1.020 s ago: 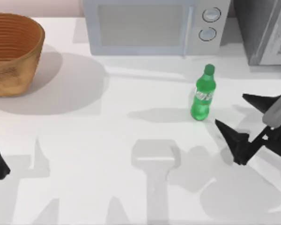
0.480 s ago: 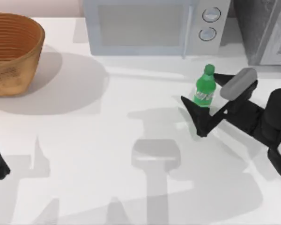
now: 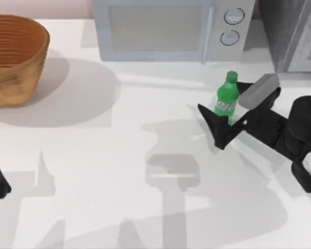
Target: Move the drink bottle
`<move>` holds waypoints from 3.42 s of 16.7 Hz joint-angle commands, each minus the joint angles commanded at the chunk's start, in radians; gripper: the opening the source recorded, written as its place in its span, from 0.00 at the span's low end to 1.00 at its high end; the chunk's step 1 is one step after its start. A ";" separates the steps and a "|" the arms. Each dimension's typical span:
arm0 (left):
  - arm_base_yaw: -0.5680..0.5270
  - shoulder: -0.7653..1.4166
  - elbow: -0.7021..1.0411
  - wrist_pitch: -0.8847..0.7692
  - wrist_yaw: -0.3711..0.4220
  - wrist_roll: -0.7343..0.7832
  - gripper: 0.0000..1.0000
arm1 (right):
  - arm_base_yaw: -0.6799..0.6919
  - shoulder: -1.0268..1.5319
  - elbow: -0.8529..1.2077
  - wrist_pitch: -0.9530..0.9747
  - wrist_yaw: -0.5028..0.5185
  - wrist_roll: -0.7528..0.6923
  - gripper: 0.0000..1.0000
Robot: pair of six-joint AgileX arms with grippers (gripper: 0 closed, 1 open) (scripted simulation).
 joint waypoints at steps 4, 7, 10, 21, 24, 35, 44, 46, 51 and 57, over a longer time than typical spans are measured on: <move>0.000 0.000 0.000 0.000 0.000 0.000 1.00 | 0.000 0.000 0.000 0.000 0.000 0.000 0.47; 0.000 0.000 0.000 0.000 0.000 0.000 1.00 | 0.000 0.000 0.000 0.000 0.000 0.000 0.25; 0.000 0.000 0.000 0.000 0.000 0.000 1.00 | 0.000 0.000 0.000 0.000 0.000 0.000 0.02; 0.000 0.000 0.000 0.000 0.000 0.000 1.00 | -0.011 -0.008 0.004 -0.010 -0.009 -0.009 0.00; 0.000 0.000 0.000 0.000 0.000 0.000 1.00 | -0.078 -0.028 0.036 -0.089 -0.081 -0.079 0.00; 0.000 0.000 0.000 0.000 0.000 0.000 1.00 | -0.681 -0.105 0.204 -0.833 -0.659 -0.579 0.00; 0.000 0.000 0.000 0.000 0.000 0.000 1.00 | -1.030 -0.202 0.285 -1.304 -0.990 -0.872 0.00; 0.000 0.000 0.000 0.000 0.000 0.000 1.00 | -1.032 -0.203 0.286 -1.307 -0.993 -0.874 0.00; 0.000 0.000 0.000 0.000 0.000 0.000 1.00 | -1.026 -0.191 0.282 -1.294 -0.992 -0.861 0.00; 0.000 0.000 0.000 0.000 0.000 0.000 1.00 | -0.988 -0.099 0.252 -1.011 -0.967 -0.668 0.00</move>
